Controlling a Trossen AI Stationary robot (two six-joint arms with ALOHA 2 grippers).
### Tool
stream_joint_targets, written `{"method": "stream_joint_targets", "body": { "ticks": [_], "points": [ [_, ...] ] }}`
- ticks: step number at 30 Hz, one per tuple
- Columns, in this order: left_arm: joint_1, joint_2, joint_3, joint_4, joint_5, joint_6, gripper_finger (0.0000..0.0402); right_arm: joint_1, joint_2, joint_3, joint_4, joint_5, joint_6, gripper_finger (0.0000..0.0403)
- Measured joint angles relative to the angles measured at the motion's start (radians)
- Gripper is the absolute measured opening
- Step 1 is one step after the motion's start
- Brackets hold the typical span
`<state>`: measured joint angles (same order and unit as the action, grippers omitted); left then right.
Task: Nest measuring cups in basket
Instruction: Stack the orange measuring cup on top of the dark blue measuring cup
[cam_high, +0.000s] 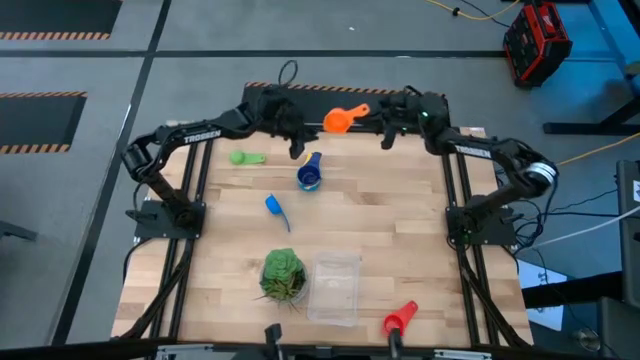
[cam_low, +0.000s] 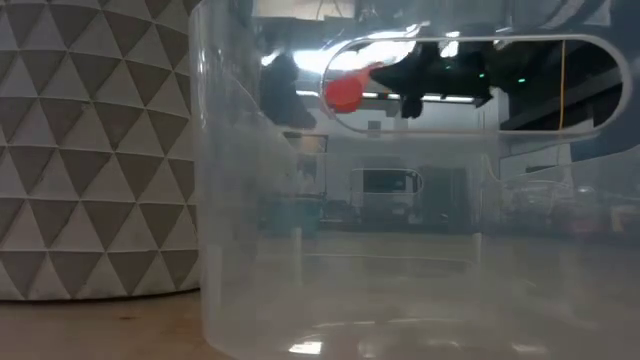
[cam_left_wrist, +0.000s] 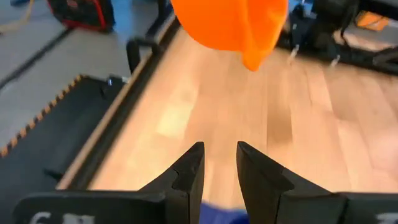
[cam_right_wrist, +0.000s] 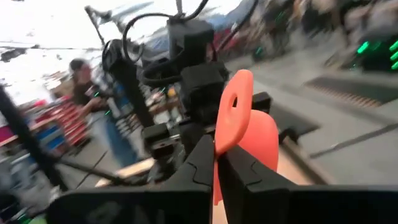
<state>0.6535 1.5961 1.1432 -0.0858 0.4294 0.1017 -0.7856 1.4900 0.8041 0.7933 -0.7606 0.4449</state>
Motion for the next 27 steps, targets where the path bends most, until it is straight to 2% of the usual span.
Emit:
{"method": "stream_joint_targets", "body": {
  "ticks": [4, 8, 15, 20, 27],
  "points": [
    [0.003, -0.069, -0.109, 0.026, -0.07, -0.015, 0.0086, 0.009, 0.083, 0.094, -0.105, -0.057, -0.001, 0.0009],
    [0.017, -0.205, -0.255, 0.031, -0.139, -0.038, 0.0086, 0.024, 0.163, 0.156, -0.145, -0.089, 0.001, 0.0009],
    [0.004, -0.475, -0.47, 0.052, -0.156, -0.107, 0.0086, 0.094, 0.303, 0.241, -0.144, -0.101, 0.032, 0.0009],
    [-0.025, -0.605, -0.556, 0.057, -0.156, -0.154, 0.0086, 0.141, 0.378, 0.282, -0.139, -0.163, 0.095, 0.0009],
    [-0.066, -0.672, -0.599, 0.059, -0.156, -0.174, 0.0086, 0.163, 0.442, 0.288, -0.147, -0.186, 0.151, 0.0009]
  ]
}}
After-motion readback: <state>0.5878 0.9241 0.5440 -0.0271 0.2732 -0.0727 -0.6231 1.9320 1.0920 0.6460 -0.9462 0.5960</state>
